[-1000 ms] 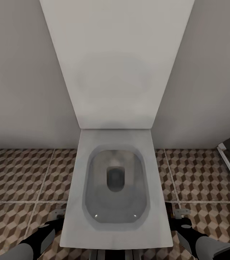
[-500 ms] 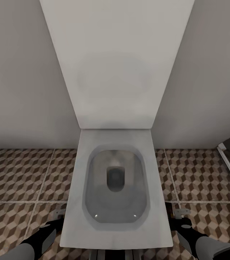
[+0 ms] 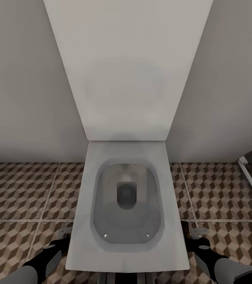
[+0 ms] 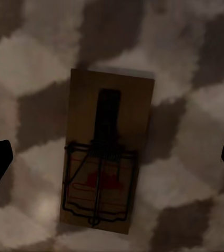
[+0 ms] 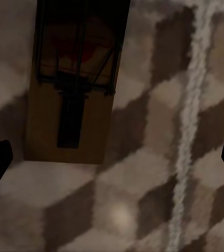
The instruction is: Take the four mousetraps from the cabinet in the bathroom and place them on the bathroom floor. Make sure all four end up on the same floor surface, and ensure that at least two of them are either under or directly next to the same bathroom sink.
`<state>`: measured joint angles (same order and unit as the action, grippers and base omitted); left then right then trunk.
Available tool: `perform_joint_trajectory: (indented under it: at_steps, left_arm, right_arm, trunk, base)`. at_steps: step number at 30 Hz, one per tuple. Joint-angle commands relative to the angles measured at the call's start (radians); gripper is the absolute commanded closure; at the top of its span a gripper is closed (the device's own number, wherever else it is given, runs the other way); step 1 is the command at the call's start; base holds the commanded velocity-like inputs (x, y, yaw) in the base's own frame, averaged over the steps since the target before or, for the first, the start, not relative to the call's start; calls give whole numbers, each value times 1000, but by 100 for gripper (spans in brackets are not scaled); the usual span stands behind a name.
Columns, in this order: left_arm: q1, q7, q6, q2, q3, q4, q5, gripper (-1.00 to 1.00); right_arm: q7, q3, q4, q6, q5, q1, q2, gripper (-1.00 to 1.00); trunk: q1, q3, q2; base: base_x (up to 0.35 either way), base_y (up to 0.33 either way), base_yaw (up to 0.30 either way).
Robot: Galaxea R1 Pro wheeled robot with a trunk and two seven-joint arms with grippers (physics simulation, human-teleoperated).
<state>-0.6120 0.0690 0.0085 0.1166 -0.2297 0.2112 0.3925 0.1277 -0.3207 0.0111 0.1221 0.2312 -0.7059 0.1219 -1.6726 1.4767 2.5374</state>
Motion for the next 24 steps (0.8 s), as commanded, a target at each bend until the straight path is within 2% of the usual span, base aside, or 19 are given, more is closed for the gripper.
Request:
perform_joint_trajectory:
  at_steps: [1,7,17,24]
  left_arm:
    - [0,4,-9,1,-9,2,8,-100]
    - [0,-1,-52,2,-10,10,9,-100]
    - [0,-7,-67,4,-7,20,12,-100]
    - [0,-9,-65,5,1,22,18,-100]
  right_arm:
    - [1,-8,1,4,10,0,0,-100]
    - [1,-8,1,4,10,-1,1,-100]
    - [1,-8,1,4,10,0,1,-100]
    - [1,-8,1,4,10,0,1,-100]
  trunk:
    - [0,1,0]
    - [0,1,0]
    - [0,1,0]
    - [0,1,0]
  base:
    - [0,0,0]
    - [0,0,0]
    - [-3,0,0]
    - [-176,0,0]
